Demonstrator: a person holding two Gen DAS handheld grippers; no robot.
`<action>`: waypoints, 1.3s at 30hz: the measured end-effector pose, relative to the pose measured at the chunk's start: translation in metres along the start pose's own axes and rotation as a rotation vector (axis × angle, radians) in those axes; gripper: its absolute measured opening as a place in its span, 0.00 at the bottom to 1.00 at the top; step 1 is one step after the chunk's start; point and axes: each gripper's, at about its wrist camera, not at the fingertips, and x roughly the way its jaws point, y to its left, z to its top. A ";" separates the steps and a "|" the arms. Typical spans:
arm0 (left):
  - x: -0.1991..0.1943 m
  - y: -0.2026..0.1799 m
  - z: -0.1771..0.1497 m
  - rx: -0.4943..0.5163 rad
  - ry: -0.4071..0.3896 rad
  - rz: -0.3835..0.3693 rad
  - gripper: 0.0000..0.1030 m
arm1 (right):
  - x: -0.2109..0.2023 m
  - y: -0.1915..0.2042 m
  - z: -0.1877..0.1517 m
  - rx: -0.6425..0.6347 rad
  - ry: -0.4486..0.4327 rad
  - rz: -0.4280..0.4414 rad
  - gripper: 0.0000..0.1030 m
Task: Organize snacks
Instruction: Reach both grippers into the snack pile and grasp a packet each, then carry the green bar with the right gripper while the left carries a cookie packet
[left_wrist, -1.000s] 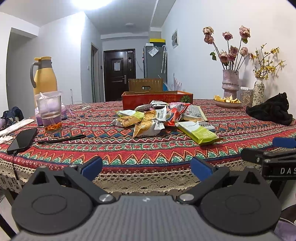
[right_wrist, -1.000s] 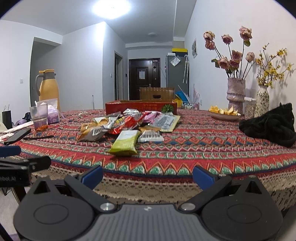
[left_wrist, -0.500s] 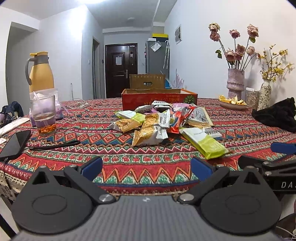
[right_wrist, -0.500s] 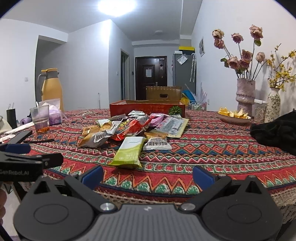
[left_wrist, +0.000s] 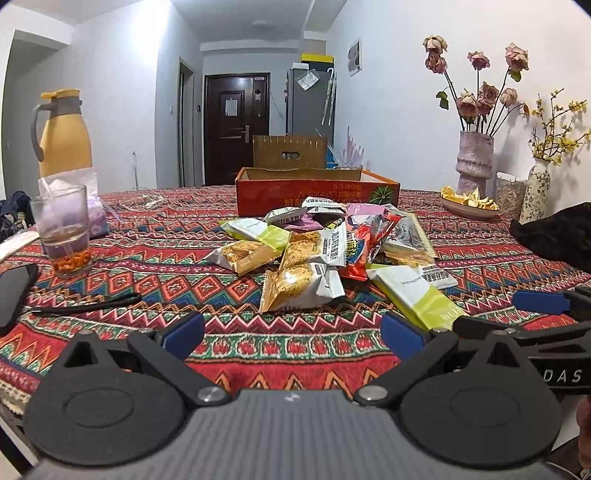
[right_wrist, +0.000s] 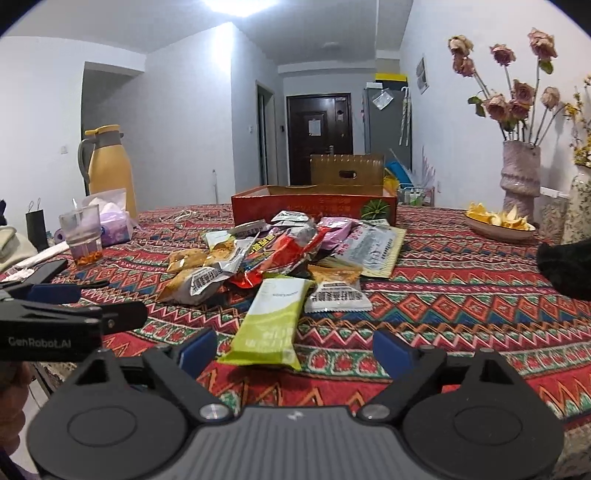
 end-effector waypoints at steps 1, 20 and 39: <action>0.004 0.001 0.002 -0.002 0.005 0.004 1.00 | 0.004 0.001 0.002 -0.003 0.005 0.004 0.86; 0.081 0.016 0.034 -0.048 0.124 -0.081 0.95 | 0.083 0.001 0.025 -0.003 0.134 0.047 0.38; 0.083 0.007 0.038 -0.115 0.150 -0.081 0.50 | 0.073 -0.036 0.027 0.051 0.125 -0.002 0.37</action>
